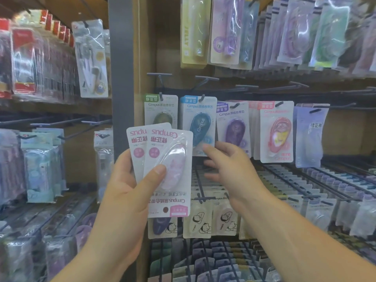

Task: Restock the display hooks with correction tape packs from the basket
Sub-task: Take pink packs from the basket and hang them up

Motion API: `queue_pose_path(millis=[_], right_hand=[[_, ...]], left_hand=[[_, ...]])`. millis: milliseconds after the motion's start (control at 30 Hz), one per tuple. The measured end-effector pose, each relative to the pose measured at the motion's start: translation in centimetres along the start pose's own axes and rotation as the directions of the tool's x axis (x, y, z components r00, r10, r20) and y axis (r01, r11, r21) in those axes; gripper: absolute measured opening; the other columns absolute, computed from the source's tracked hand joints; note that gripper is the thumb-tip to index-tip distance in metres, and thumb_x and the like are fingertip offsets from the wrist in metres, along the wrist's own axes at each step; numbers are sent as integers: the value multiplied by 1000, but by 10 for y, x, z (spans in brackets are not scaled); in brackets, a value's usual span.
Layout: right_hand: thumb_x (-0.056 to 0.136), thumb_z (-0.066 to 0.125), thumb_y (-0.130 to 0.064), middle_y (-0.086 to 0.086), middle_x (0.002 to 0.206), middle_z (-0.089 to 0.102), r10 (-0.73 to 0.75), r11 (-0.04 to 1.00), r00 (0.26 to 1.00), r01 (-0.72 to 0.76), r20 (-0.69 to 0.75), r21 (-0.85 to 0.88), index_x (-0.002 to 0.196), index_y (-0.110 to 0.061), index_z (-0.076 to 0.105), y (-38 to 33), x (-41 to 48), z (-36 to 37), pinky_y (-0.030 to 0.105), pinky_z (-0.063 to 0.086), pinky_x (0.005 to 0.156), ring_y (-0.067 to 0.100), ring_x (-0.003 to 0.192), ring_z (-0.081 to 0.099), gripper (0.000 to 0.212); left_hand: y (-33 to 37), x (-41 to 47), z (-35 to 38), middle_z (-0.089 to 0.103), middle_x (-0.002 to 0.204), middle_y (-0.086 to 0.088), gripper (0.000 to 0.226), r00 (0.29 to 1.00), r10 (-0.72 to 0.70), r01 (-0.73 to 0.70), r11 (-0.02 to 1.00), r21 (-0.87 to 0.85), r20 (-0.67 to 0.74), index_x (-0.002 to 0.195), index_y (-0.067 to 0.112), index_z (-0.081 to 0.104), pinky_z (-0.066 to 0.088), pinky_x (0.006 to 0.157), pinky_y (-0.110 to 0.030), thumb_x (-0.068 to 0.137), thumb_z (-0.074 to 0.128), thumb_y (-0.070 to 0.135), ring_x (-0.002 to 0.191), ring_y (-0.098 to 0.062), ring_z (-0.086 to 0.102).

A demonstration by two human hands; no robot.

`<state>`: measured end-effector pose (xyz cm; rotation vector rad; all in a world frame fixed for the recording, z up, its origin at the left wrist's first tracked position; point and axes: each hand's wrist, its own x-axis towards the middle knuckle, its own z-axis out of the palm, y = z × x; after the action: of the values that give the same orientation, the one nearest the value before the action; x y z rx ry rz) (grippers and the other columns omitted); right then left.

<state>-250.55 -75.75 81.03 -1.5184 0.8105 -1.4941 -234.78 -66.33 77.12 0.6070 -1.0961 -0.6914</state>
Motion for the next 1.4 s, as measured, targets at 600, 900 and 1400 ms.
queue_pose_path(millis=[600,900,1400], right_hand=[[60,90,-29,-21,114,63,-190,958,936,243,298,-153,135,-53,50,-28,-11,-181,43,64,78,17,102,74,88],[72,89,-1,-9,138,64,80,938,764,159,640,-308,147,-39,43,-36,7,-300,44,56,100,16,126,64,96],[73,88,0,-11,131,66,-65,960,882,184,468,-212,146,-46,38,-24,12,-399,44,62,85,20,113,71,100]], left_hand=[[-64,13,134,80,117,-5,48,920,-94,20,981,195,381,112,38,76,63,81,-36,71,87,16,106,-28,77],[-78,21,232,81,101,-1,39,855,-259,-11,856,516,449,102,21,75,62,87,-60,66,89,29,91,-26,79],[-103,19,336,82,94,-3,37,812,-333,65,868,493,480,92,26,82,66,76,-43,58,94,26,83,-25,81]])
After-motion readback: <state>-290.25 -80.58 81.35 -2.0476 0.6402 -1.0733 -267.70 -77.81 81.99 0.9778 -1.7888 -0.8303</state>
